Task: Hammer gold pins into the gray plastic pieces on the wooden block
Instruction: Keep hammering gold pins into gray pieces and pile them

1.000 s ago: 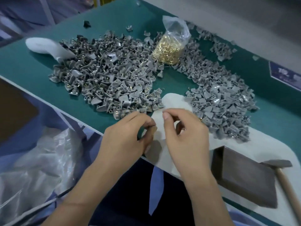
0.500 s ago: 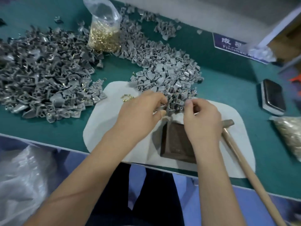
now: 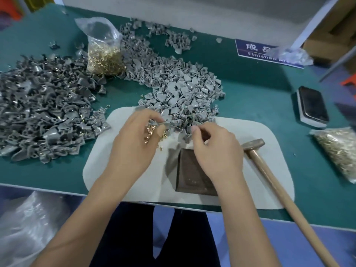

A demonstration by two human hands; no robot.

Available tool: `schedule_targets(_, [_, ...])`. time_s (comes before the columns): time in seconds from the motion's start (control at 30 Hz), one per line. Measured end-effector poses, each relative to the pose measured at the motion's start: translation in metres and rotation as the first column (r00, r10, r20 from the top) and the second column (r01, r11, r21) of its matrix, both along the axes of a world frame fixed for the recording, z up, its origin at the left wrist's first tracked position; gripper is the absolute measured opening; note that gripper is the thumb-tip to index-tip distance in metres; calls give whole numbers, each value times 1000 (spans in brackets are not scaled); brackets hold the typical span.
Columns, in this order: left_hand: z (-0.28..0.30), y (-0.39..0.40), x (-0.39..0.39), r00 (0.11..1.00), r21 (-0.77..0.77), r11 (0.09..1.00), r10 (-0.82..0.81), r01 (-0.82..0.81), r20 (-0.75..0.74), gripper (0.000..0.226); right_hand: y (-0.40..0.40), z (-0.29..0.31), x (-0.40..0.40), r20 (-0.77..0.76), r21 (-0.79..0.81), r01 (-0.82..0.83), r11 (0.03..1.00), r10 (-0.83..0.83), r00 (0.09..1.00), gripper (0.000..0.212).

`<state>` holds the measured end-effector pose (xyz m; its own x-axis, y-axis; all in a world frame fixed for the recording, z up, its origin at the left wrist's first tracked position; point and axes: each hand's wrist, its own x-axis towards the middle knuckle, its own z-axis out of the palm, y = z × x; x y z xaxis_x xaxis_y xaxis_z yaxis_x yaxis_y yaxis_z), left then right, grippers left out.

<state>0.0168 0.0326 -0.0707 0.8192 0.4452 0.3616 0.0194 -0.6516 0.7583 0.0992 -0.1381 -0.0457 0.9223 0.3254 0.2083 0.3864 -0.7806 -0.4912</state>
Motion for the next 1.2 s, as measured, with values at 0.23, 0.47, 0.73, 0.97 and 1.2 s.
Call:
schedule_targets(0.23, [-16, 29, -34, 995, -338, 940, 77, -50, 68, 11, 9, 7, 0, -185, 72, -306, 949, 314, 931, 9])
schedule_targets(0.47, [-18, 29, -45, 997, -337, 941, 50, -28, 55, 18, 40, 12, 1, -308, -191, -266, 945, 200, 930, 15])
schedule_targets(0.73, [-17, 28, -47, 995, -277, 956, 96, -95, -10, 28, 43, 4, -17, -174, -154, -307, 939, 280, 944, 11])
schedule_targets(0.97, [-19, 28, -48, 998, -260, 965, 43, -32, 36, 12, 47, 1, -17, -173, -152, -339, 928, 313, 934, 8])
schedule_targets(1.2, [-18, 26, -44, 998, -320, 947, 43, -27, 44, 13, 51, 1, -16, -155, -178, -299, 937, 274, 949, 6])
